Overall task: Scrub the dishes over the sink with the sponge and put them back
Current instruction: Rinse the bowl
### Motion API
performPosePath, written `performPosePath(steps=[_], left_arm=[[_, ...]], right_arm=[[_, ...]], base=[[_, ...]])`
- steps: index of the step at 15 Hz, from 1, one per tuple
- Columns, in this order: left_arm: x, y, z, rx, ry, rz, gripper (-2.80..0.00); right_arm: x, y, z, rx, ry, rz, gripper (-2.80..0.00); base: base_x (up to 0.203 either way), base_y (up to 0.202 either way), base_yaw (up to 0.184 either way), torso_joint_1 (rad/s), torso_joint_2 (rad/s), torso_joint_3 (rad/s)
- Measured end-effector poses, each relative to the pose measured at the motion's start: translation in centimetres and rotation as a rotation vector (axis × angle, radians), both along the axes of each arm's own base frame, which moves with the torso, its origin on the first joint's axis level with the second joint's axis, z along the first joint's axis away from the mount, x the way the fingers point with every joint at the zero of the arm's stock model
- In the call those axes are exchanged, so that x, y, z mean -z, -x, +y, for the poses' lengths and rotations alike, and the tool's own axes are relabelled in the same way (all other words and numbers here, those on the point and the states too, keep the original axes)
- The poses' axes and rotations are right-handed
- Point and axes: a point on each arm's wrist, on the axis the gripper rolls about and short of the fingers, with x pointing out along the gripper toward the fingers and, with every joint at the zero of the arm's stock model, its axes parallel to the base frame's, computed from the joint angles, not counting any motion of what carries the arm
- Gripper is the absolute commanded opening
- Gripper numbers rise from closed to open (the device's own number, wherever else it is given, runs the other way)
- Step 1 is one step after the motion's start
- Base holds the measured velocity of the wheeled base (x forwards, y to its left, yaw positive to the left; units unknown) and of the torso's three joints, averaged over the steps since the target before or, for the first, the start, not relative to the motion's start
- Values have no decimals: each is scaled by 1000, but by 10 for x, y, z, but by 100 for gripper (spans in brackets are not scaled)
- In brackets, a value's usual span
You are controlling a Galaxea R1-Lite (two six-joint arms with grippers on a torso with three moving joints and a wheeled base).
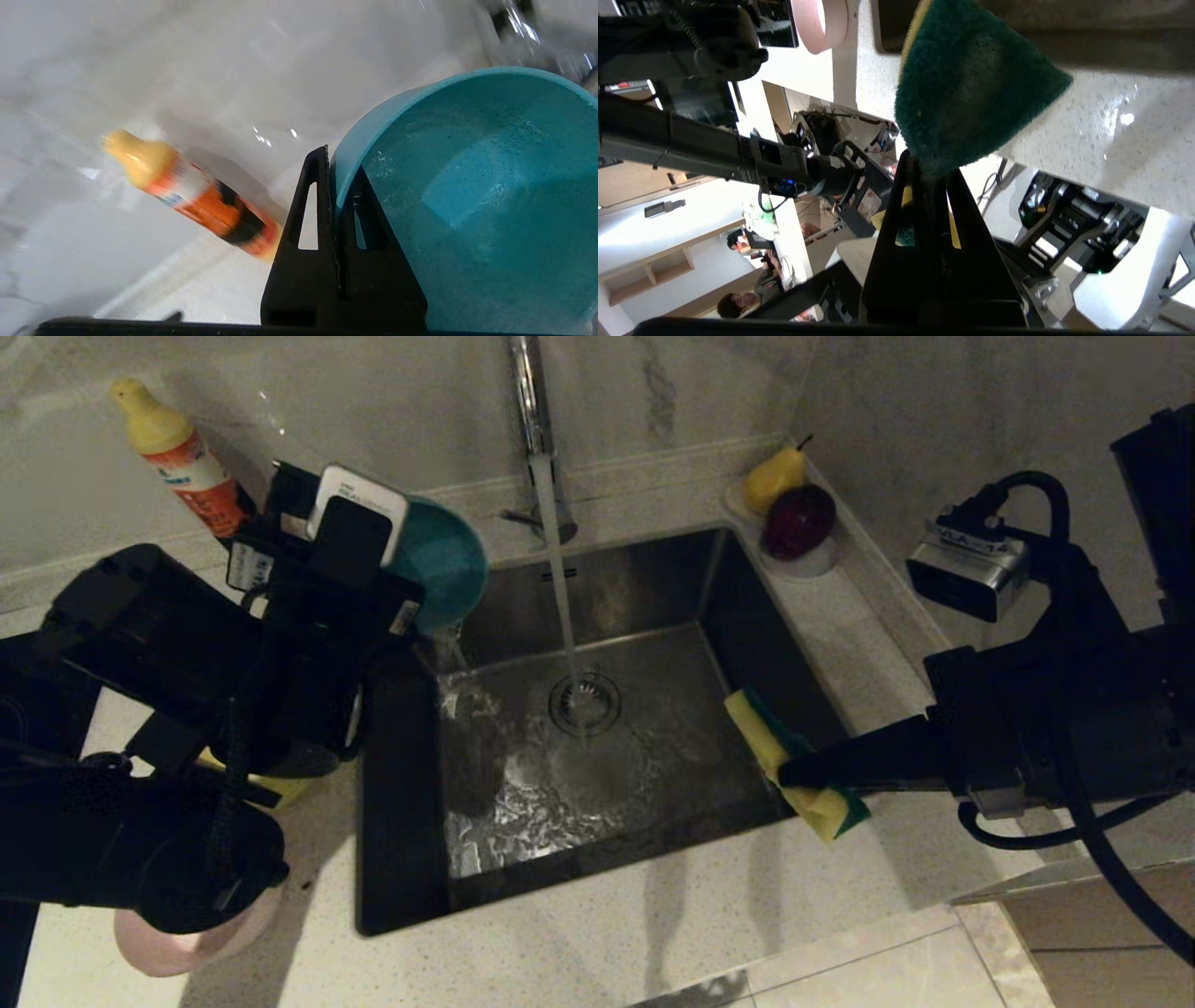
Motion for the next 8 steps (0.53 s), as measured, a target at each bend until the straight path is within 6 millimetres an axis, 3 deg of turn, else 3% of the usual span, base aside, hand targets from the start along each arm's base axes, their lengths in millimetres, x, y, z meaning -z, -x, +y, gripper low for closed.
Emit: performPosePath(steps=[3,8], left_arm=[[-4,4,2,13,-3,-14,-280],[7,8,4,5,-5,30,-280]], right_arm=[[1,-2,2,1,-6,-8,-280],[2,-3,2,2,-5,-4,-280]], base=[[0,0,0,0,0,0],[0,0,0,0,0,0]])
